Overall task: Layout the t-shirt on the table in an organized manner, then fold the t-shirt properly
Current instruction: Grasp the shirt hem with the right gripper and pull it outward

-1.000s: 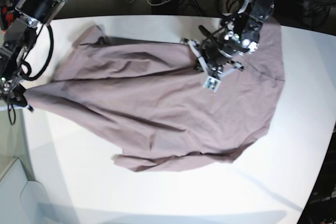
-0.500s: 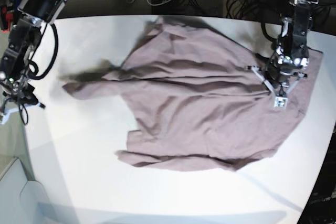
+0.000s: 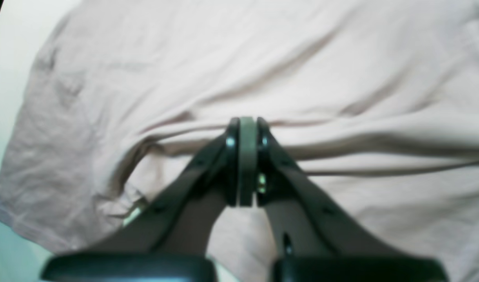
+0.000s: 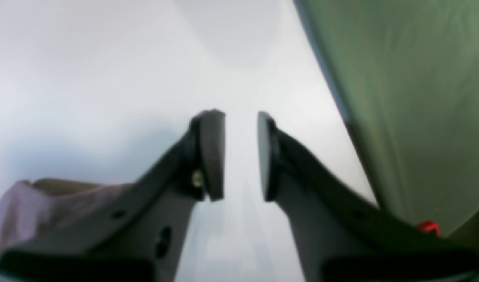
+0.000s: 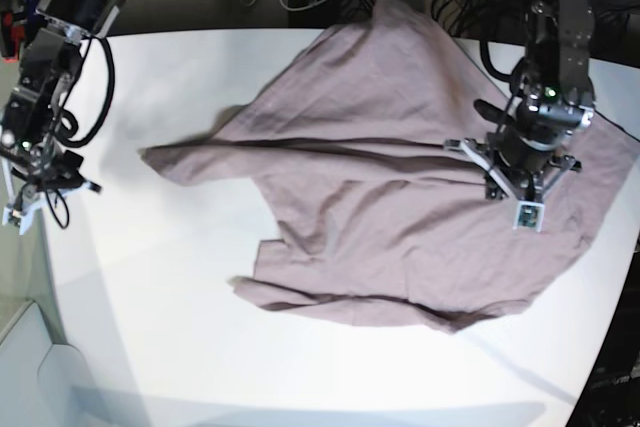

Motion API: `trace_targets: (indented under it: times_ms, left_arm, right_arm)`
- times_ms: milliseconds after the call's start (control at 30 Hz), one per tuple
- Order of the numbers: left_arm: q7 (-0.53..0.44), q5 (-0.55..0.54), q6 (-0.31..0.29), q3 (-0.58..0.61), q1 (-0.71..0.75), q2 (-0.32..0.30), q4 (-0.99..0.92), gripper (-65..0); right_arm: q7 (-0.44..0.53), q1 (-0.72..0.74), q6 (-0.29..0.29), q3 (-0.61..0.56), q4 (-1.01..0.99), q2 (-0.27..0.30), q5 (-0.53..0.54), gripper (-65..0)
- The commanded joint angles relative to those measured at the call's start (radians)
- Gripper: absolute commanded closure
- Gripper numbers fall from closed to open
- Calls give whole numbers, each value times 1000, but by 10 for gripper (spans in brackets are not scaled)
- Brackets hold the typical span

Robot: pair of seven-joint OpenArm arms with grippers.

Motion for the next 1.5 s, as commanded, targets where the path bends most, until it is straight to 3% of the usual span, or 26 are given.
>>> trace_targets:
  times_ms: [0, 167, 300, 400, 600, 900, 1067, 1267, 1333, 1467]
  left_arm:
    - [11, -11, 6, 20, 12, 6, 24, -2]
    - [5, -41, 6, 234, 52, -36, 24, -2]
    - [9, -33, 6, 406, 60, -88, 24, -2]
    - [14, -31, 6, 468, 60, -119, 6, -2]
    - [-3, -31, 6, 470, 60, -152, -157, -2]
    - [-143, -31, 7, 468, 60, -223, -335, -2]
    - [-143, -33, 14, 467, 69, -269, -335, -2]
    - [-143, -41, 7, 344, 123, -278, -332, -2]
    - [-143, -42, 7, 295, 135, -277, -332, -2]
    - [-144, -42, 7, 237, 161, -267, -330, -2]
  right_arm:
    - [21, 12, 9, 3, 37, 15, -4, -201]
    - [21, -3, 88, -38, 115, 13, -6, -228]
    - [21, -2, 95, -46, 126, -7, -7, -228]
    - [21, -2, 96, -57, 125, -8, -4, -228]
    - [21, 6, 96, -170, 126, -5, -4, -227]
    - [22, 84, 96, -365, 120, -10, -4, -227]
    - [28, 187, 96, -506, 79, -53, -4, -227]
    - [91, 357, 96, -539, -234, -159, -4, -217]
    - [163, 399, 96, -539, -359, -185, -4, -178]
    - [300, 466, 96, -539, -574, -222, -4, 0]
